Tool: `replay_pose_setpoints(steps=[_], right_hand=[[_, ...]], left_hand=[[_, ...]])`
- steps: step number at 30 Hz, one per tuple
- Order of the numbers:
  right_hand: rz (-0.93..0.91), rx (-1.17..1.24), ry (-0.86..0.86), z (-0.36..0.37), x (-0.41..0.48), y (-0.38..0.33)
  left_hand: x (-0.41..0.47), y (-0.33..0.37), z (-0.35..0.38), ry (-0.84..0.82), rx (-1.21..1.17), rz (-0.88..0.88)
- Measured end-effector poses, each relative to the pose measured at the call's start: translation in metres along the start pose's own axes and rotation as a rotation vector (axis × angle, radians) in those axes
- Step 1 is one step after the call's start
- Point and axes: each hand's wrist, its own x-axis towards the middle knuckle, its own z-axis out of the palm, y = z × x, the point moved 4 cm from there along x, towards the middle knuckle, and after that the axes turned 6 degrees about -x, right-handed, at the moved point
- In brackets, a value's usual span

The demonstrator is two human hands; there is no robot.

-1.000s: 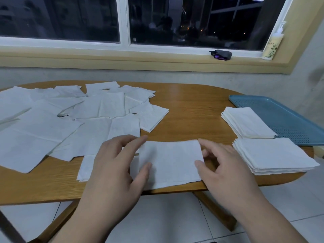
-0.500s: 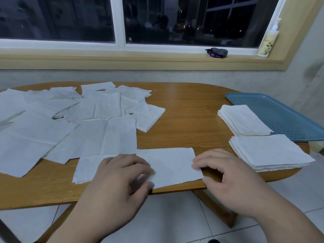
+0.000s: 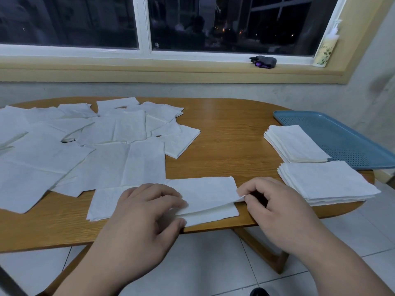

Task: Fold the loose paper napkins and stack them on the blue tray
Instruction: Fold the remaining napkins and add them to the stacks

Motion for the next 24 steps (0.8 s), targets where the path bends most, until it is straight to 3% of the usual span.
replay_pose_setpoints(steps=[6, 10, 13, 17, 19, 24], right_hand=[[0.034, 0.264, 0.084, -0.008, 0.004, -0.020], [-0.004, 0.561, 0.180, -0.018, 0.010, -0.033], [-0.100, 0.860, 0.094, -0.019, 0.007, -0.041], [-0.123, 0.653, 0.101, -0.008, 0.005, -0.041], [-0.086, 0.662, 0.137, -0.005, 0.008, -0.040], [0.004, 0.623, 0.154, 0.005, 0.015, -0.034]], left_hand=[[0.002, 0.006, -0.009, 0.121, 0.010, -0.069], [0.002, 0.021, -0.028, 0.282, -0.149, -0.156], [-0.001, 0.030, -0.035, 0.318, -0.287, -0.193], [0.001, 0.030, -0.036, 0.323, -0.454, -0.260], [0.002, 0.024, -0.034, 0.290, -0.514, -0.309], [0.002, 0.013, -0.028, 0.105, -0.465, -0.370]])
